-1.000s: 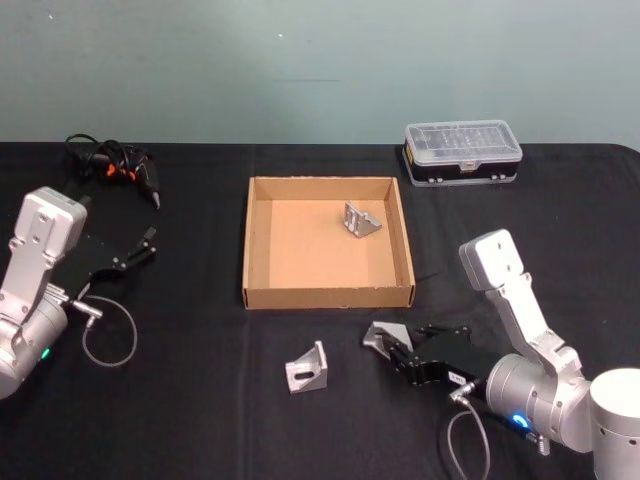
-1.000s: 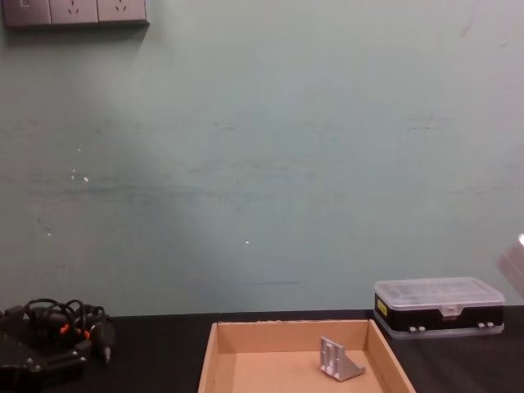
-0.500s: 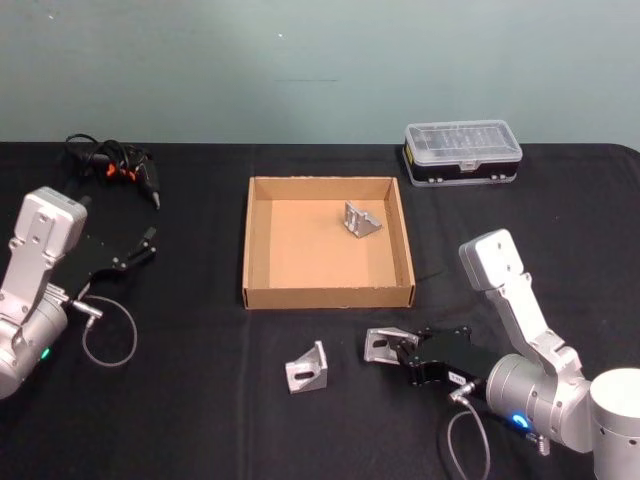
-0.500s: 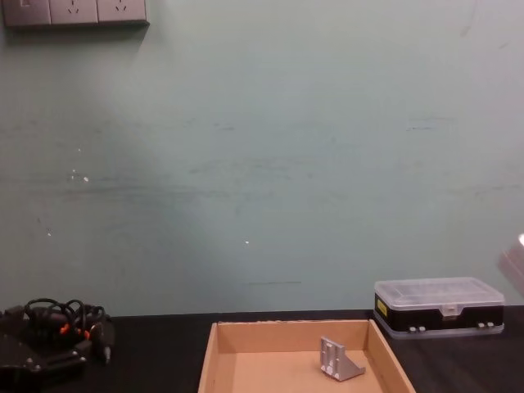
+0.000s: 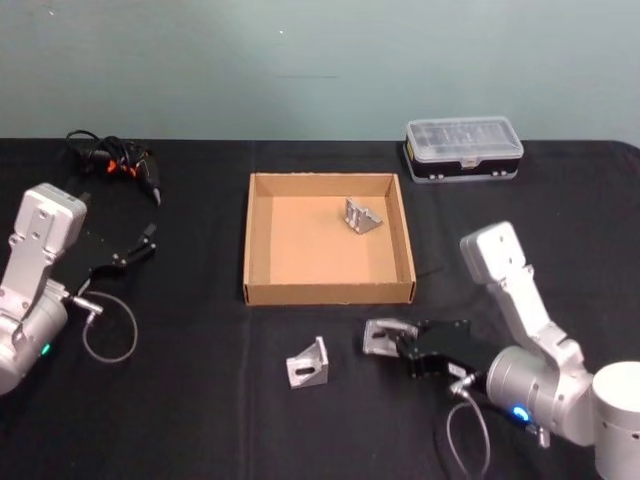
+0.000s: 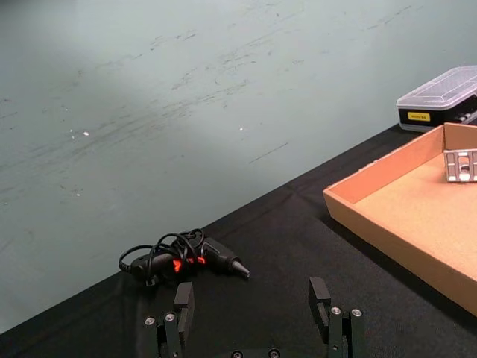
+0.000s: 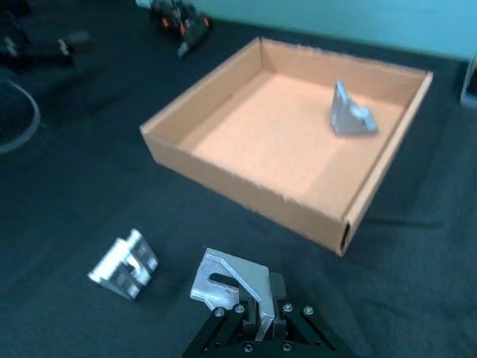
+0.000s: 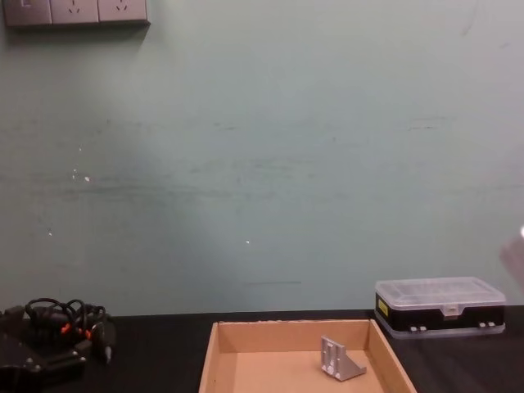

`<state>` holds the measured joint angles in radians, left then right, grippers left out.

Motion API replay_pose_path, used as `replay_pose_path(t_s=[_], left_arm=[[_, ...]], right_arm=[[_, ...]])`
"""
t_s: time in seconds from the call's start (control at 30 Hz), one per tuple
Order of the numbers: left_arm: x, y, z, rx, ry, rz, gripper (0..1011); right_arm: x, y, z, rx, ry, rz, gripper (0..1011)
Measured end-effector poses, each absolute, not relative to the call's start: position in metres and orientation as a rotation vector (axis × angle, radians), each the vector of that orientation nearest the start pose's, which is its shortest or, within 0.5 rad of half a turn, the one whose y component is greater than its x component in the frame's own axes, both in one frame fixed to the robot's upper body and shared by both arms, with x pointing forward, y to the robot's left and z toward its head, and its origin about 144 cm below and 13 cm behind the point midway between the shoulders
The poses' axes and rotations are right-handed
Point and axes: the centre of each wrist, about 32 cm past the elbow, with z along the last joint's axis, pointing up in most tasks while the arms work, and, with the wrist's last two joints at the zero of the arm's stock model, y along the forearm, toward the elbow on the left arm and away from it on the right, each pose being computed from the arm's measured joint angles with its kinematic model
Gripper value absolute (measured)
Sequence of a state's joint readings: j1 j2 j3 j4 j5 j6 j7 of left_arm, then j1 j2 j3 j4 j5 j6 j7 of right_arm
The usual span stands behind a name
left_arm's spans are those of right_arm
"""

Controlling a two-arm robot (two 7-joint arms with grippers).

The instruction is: Use one hand to pick up the angle iron from the table and place it into the box.

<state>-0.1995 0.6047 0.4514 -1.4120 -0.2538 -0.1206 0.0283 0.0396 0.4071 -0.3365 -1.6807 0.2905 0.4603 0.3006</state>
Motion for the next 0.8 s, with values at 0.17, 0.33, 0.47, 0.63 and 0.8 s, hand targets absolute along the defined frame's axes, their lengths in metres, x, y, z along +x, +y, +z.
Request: replay_pose_path(t_s=[0.17, 0.33, 0.47, 0.63, 0.8], left_arm=[[0.489, 0.310, 1.140, 0.304, -0.285, 1.248, 1011], [0.489, 0.310, 1.140, 0.304, -0.285, 1.248, 1011], [0.489, 0.310, 1.140, 0.304, -0.285, 1.248, 1011], [0.489, 0.310, 1.140, 0.305, -0.285, 1.248, 1011], [0.489, 0.310, 1.140, 0.304, -0.285, 1.248, 1011]], right_arm=[[0.448, -0.231, 1.179, -0.372, 0.207, -0.930, 113], [0.451, -0.229, 1.191, -0.349, 0.179, -0.932, 113], [0.461, -0.226, 1.202, -0.340, 0.156, -0.929, 113], [0.483, -0.219, 1.208, -0.344, 0.160, -0.910, 113], [0.509, -0.212, 1.211, -0.355, 0.169, -0.907, 113]])
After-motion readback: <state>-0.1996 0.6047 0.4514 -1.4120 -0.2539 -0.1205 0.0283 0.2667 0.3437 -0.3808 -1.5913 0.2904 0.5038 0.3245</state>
